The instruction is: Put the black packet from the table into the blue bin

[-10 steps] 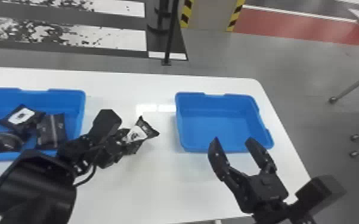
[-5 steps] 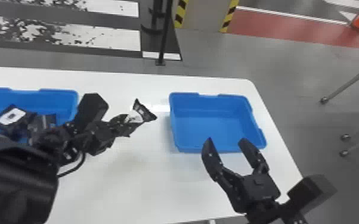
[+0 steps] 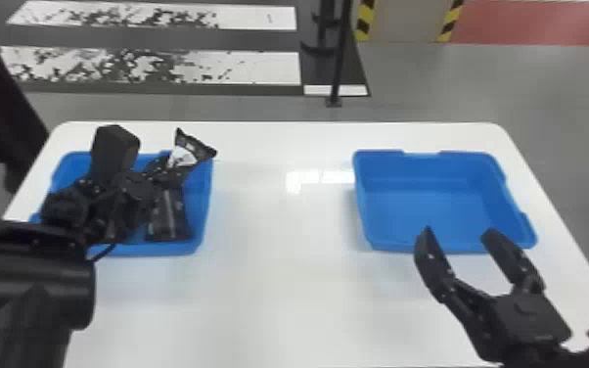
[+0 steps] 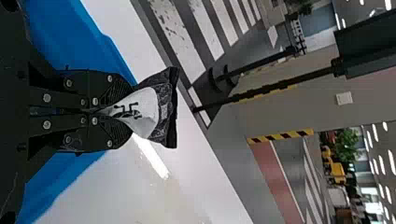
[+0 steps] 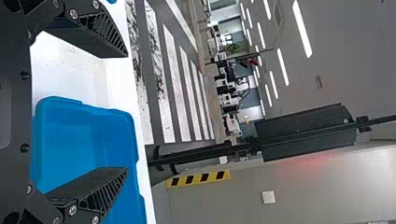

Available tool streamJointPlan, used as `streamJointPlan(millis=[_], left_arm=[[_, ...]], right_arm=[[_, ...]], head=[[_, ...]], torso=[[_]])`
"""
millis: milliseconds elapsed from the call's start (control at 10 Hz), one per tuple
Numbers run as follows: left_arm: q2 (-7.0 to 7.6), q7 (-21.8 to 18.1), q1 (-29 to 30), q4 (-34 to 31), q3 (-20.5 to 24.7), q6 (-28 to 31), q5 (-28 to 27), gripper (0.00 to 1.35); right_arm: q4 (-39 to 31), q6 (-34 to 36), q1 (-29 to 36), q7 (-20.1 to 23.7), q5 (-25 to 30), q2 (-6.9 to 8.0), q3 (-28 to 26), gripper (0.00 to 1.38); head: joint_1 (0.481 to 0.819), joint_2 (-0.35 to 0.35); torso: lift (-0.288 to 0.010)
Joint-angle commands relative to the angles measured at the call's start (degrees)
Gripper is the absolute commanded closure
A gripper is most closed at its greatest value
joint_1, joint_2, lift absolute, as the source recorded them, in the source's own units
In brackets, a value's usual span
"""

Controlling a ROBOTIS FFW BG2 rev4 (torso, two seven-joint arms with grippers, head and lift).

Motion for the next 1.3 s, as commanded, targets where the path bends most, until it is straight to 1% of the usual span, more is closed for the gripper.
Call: streamJointPlan(millis=[0, 100, 200, 300, 400, 500, 600, 700, 800, 900, 1000, 1100, 1200], left_arm=[[-0.02, 0.1, 1.0, 0.0, 4.0, -0.7, -2.3, 1.13], [0.16, 0.1, 1.7, 0.0, 4.4, -0.3, -1.6, 0.69], [0.16, 0.0, 2.1, 0.0, 3.3, -0.8, -0.2, 0.24], [-0.11, 0.0, 2.4, 0.0, 2.8, -2.1, 1.3, 0.06], [-0.37, -0.4, 2.8, 0.0, 2.8, -2.9, 4.2, 0.13], [-0.37, -0.4, 3.5, -0.9, 2.9, -2.9, 6.6, 0.15], [-0.55, -0.4, 4.8, -3.1, 3.8, -4.3, 7.0, 0.15], [-1.16, -0.3, 7.3, -6.3, 6.1, -6.6, 7.6, 0.15], [-2.48, 0.2, 11.1, -10.1, 9.9, -8.3, 9.3, 0.15], [-4.06, 1.9, 16.0, -13.2, 13.5, -12.8, 13.0, 0.15], [-5.47, 4.4, 20.5, -14.9, 15.9, -18.8, 18.0, 0.16], [-6.17, 7.9, 25.4, -17.2, 16.3, -23.7, 23.3, 0.16], [-6.26, 11.4, 30.2, -19.6, 15.6, -27.4, 27.1, 0.16]], right_arm=[[-0.1, -0.1, 0.0, 0.0, 0.0, 0.0, 0.0, 0.15], [-0.1, 0.0, 0.0, 0.0, -0.1, 0.0, 0.0, 0.15], [-0.1, 0.0, 0.0, 0.0, -0.1, 0.0, 0.0, 0.15], [-0.1, 0.0, 0.0, 0.0, -0.1, 0.0, 0.0, 0.15], [-0.1, 0.0, 0.1, 0.0, -0.1, 0.0, 0.0, 0.15], [-0.1, -0.1, 0.1, 0.0, -0.3, 0.0, 0.0, 0.15], [-0.1, 0.0, 0.1, 0.0, -0.3, 0.0, 0.0, 0.15], [-0.2, 0.0, 0.1, 0.0, -0.3, 0.0, 0.0, 0.15], [-0.2, 0.0, 0.3, 0.0, -0.3, 0.0, 0.0, 0.15], [-0.4, 0.0, 0.4, 0.0, -0.3, 0.0, 0.0, 0.15], [-0.5, 0.0, 0.6, 0.0, -0.4, 0.0, -0.1, 0.15], [-0.7, 0.0, 0.6, 0.0, -0.5, 0.0, -0.2, 0.15], [-0.8, -0.1, 0.8, -0.1, -0.5, 0.0, -0.2, 0.15]], head=[[0.695, 0.027], [0.695, 0.077], [0.695, 0.106], [0.695, 0.104], [0.695, 0.095], [0.695, 0.077], [0.695, 0.063], [0.695, 0.059], [0.695, 0.069], [0.695, 0.082], [0.695, 0.117], [0.695, 0.148], [0.695, 0.173]], torso=[[-0.11], [-0.11], [-0.11], [-0.11], [-0.11], [-0.11], [-0.11], [-0.11], [-0.11], [-0.11], [-0.11], [-0.11], [-0.11]])
